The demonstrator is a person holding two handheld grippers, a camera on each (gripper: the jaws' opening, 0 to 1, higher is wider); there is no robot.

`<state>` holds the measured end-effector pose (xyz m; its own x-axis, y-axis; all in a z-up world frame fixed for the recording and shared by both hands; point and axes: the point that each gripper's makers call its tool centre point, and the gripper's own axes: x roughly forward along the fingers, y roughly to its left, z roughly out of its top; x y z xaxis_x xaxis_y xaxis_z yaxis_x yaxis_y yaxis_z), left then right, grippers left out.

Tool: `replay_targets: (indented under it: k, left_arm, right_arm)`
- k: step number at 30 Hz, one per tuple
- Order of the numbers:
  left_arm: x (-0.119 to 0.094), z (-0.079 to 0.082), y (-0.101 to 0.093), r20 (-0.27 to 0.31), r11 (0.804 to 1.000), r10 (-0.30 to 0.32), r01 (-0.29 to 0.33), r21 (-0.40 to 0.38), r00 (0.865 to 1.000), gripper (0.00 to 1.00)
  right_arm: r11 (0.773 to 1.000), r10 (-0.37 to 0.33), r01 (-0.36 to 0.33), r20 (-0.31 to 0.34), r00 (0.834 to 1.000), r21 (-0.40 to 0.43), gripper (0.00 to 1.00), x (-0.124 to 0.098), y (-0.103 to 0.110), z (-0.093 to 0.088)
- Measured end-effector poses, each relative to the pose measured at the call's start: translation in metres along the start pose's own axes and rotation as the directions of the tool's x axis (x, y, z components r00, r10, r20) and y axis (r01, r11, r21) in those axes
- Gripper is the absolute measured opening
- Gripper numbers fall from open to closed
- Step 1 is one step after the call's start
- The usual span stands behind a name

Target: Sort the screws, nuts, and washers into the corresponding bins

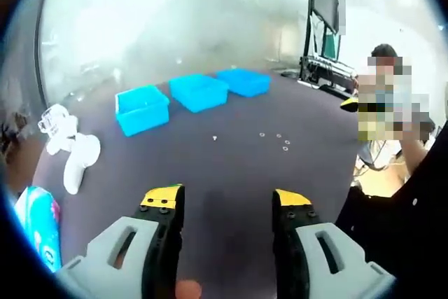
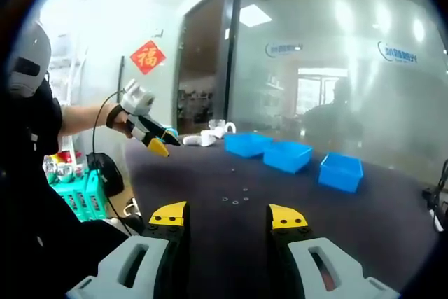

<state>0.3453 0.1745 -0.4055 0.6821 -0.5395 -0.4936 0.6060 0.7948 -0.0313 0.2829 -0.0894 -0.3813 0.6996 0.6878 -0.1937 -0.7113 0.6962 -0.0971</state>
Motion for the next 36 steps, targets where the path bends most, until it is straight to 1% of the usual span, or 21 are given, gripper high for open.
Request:
replay_targets:
  k: [7,13,15,18,19,21,22,25,29,32,33,36]
  left_arm:
    - [0.008,0.009,0.000,-0.002,1.000,-0.019,0.019,0.009,1.000,0.47]
    - [0.022,0.018,0.003,-0.010,1.000,-0.029,0.029,0.013,1.000,0.47]
    - [0.030,0.019,0.002,-0.033,0.999,-0.037,0.038,0.015,0.999,0.47]
    - [0.041,0.021,0.004,-0.055,0.999,-0.032,0.034,0.030,0.998,0.47]
    - [0.045,0.023,0.003,-0.058,0.999,-0.039,0.041,0.032,0.998,0.47]
    - [0.053,0.028,0.003,-0.053,0.998,-0.062,0.062,0.001,0.997,0.47]
    - [0.058,0.029,0.004,-0.059,0.998,-0.066,0.066,-0.007,0.996,0.47]
    - [0.072,0.031,0.007,-0.084,0.998,-0.066,0.067,0.007,0.994,0.47]
    - [0.087,0.040,0.008,-0.102,0.997,-0.068,0.070,0.016,0.992,0.47]
    - [0.098,0.043,0.005,-0.138,0.995,-0.081,0.087,0.038,0.987,0.47]
    - [0.101,0.045,0.003,-0.142,0.995,-0.091,0.097,0.035,0.986,0.47]
    - [0.110,0.046,-0.002,-0.178,0.992,-0.114,0.122,0.033,0.977,0.47]
  right_arm:
    - [1.000,-0.004,0.004,-0.002,1.000,0.002,0.39,-0.003,-0.002,-0.001]
    - [1.000,-0.007,0.008,-0.005,1.000,0.005,0.39,-0.003,-0.003,-0.004]
    - [1.000,-0.008,0.008,-0.005,1.000,0.005,0.39,-0.003,-0.003,-0.004]
    - [1.000,-0.012,0.012,-0.004,1.000,0.009,0.39,-0.004,-0.005,-0.004]
    - [1.000,-0.013,0.013,-0.004,1.000,0.011,0.39,-0.005,-0.005,-0.005]
    - [1.000,-0.014,0.015,-0.006,1.000,0.014,0.39,-0.005,-0.006,-0.007]
    - [1.000,-0.014,0.014,-0.007,1.000,0.014,0.39,-0.004,-0.006,-0.008]
    - [1.000,-0.012,0.012,-0.005,1.000,0.023,0.39,-0.004,-0.005,-0.010]
    - [1.000,-0.014,0.014,-0.010,1.000,0.025,0.39,-0.004,-0.007,-0.012]
    - [0.999,-0.019,0.019,-0.009,1.000,0.028,0.39,-0.005,-0.009,-0.012]
    - [0.999,-0.020,0.020,-0.008,1.000,0.029,0.39,-0.005,-0.010,-0.012]
    - [0.999,-0.023,0.023,-0.009,1.000,0.033,0.39,-0.006,-0.011,-0.013]
